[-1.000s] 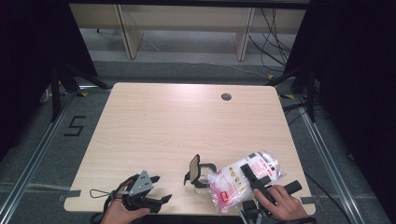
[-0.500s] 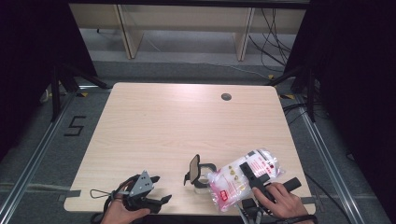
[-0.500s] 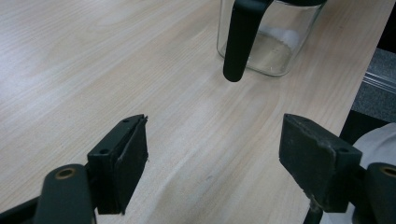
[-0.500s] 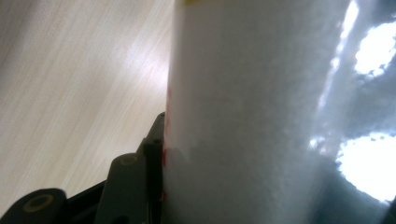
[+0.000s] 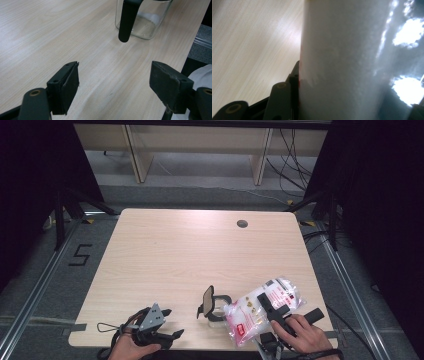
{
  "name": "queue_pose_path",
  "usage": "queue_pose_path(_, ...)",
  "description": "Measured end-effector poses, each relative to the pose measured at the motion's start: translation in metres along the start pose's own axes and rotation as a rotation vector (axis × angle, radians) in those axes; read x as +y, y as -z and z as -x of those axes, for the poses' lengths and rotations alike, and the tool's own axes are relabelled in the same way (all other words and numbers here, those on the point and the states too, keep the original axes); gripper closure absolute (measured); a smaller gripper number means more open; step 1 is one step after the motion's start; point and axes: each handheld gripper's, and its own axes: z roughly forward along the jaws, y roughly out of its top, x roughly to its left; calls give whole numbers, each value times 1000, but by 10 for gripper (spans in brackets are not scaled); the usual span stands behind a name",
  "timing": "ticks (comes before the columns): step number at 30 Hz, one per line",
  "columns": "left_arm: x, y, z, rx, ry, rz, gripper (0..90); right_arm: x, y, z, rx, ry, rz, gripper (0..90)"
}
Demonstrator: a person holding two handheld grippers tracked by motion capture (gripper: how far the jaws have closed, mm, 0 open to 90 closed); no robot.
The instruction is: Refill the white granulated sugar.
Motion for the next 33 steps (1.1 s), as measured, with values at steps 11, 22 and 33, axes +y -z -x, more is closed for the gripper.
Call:
queue_pose_path(11,1,1,-2,-1,-2,-19,234,2,-2,-2,-9,-39,31,534)
queue_pose_path(22,-1,-1,0,3,19,11,233,-2,3,2,-4,12,2,537)
queue_pose_path(33,0,1,-1,-4,13,-2,233,3,3,3,-7,22,22,539)
